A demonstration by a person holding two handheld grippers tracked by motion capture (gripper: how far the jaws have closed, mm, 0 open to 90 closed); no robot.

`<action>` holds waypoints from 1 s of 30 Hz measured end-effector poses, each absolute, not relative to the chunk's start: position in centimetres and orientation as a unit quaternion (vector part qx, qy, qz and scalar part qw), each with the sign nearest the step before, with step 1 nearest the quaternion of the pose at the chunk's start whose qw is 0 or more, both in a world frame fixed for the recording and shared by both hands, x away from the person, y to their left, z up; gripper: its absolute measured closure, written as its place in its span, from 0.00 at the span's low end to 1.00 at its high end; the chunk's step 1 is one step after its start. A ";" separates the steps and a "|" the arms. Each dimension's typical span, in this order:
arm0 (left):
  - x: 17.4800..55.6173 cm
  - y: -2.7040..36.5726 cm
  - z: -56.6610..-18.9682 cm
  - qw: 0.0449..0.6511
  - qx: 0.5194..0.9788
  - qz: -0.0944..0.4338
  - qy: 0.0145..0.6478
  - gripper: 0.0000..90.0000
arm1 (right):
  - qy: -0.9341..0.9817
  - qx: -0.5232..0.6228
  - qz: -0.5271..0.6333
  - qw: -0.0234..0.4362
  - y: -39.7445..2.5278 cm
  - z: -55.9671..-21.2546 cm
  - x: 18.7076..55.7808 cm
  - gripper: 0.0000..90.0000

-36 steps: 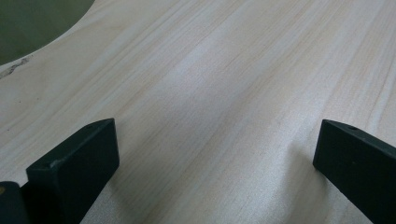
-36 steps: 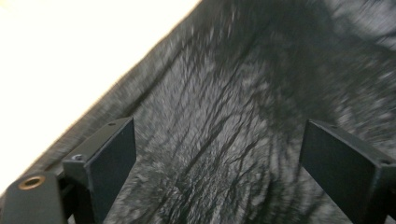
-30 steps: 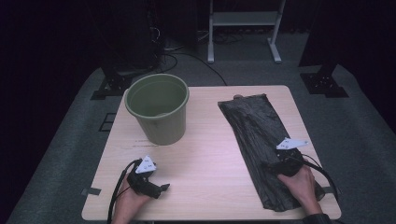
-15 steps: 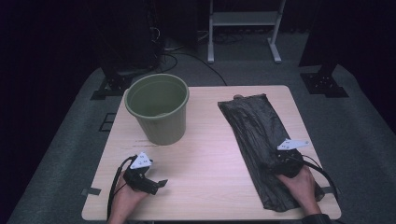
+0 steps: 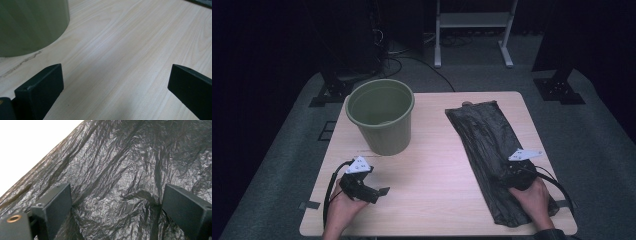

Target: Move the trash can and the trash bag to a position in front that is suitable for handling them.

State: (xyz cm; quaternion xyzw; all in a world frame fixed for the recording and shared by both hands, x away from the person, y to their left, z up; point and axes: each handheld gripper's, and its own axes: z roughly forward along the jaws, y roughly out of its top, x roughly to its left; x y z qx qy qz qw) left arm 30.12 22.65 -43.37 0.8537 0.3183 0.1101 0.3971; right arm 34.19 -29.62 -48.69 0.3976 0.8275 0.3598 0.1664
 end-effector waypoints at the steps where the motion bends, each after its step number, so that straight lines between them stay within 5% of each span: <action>1: 30.2 22.7 -42.9 0.399 0.853 0.111 0.319 0.00 | 0.827 0.398 0.360 0.166 -29.6 -48.7 34.2 0.09; 30: 32.6 25.0 -34.2 0.422 0.831 0.139 0.335 0.00 | 0.829 0.394 0.361 0.165 -29.6 -48.7 34.2 0.09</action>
